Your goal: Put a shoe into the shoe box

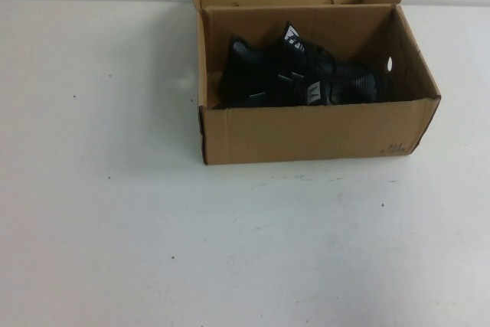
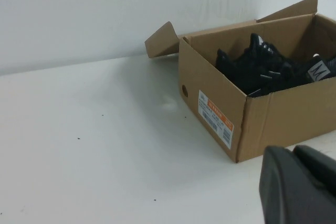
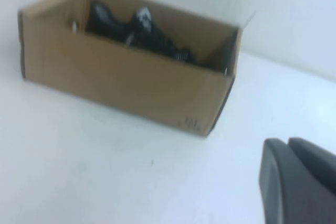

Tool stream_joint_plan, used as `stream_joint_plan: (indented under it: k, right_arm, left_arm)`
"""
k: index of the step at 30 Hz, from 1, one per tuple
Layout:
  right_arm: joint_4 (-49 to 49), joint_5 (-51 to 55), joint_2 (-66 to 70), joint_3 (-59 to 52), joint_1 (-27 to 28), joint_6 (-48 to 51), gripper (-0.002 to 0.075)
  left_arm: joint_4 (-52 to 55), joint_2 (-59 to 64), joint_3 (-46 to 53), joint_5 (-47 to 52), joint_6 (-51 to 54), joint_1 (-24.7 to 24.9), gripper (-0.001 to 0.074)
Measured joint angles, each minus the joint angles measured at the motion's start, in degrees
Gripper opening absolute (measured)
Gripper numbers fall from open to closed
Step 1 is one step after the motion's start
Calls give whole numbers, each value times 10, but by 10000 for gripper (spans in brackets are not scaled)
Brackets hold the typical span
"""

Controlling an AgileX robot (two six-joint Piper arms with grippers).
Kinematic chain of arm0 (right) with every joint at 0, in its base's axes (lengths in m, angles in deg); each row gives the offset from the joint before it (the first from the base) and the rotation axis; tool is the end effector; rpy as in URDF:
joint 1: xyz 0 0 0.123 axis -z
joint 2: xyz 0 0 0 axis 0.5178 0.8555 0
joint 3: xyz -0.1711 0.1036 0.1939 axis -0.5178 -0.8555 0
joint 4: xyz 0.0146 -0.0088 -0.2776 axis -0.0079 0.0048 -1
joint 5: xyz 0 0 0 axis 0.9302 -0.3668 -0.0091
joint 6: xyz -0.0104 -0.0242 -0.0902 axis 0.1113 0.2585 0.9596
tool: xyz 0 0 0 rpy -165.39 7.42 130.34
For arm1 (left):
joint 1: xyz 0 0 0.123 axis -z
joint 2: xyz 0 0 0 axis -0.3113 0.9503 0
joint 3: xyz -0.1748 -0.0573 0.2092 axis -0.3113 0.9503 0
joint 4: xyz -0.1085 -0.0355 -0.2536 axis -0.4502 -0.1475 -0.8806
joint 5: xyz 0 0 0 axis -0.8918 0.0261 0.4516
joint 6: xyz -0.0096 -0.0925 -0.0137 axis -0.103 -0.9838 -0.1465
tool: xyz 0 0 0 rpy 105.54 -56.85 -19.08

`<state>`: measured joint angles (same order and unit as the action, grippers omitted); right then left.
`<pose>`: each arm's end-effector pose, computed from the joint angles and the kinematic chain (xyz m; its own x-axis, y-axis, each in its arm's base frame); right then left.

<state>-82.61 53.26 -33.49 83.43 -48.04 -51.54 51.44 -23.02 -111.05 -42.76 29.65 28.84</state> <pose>0.0565 0.0149 0.2981 -0.1183 -0.2372 -0.9642 -0.2958 0.9354 -0.1938 0.0966 -0.0347 0.3200 -0.1523 0.1343 -0.9792 0.3658 0.9280 0.0704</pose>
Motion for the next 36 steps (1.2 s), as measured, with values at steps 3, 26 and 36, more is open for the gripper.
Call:
stream_joint_plan:
  k: [3,26,36]
  right_arm:
    - [-12,-7,-24,-54,0,0,-15]
    - [16,-53,-29,-84,0,1,-17]
    - [17,-53,-29,-84,0,1,-17]
  left_arm:
    - [-3,0,0,0,0,0,-1]
    - [-4,0,1,15,2,0,-1]
    - [54,-43,83,-80,-4,0,-1]
